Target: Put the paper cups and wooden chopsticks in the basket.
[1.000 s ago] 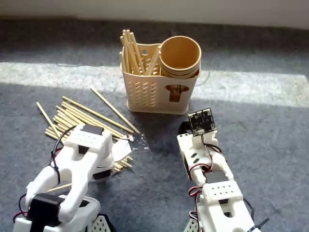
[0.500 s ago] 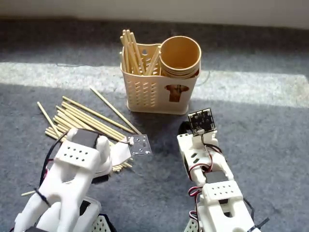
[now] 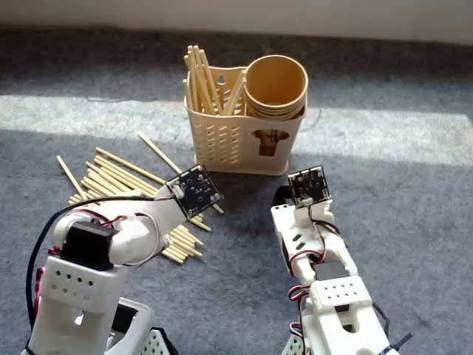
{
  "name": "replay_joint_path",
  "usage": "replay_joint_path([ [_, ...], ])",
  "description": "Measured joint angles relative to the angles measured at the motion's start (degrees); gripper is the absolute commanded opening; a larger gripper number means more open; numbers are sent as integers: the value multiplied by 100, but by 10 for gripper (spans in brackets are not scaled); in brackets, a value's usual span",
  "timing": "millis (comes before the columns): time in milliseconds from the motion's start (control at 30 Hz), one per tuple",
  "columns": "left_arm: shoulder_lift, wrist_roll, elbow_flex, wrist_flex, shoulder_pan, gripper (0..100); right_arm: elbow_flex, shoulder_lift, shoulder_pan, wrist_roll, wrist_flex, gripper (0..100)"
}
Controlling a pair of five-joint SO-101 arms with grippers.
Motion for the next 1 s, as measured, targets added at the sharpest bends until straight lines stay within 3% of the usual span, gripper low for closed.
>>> replay_joint_path([
  [300, -132, 1380, -738, -976, 0, 7, 0, 0, 0, 0, 0, 23],
  [567, -132, 2673, -1029, -2769, 0, 7, 0, 0, 0, 0, 0, 23],
  [1000, -132, 3886, -1574, -5240, 0, 7, 0, 0, 0, 0, 0, 23],
])
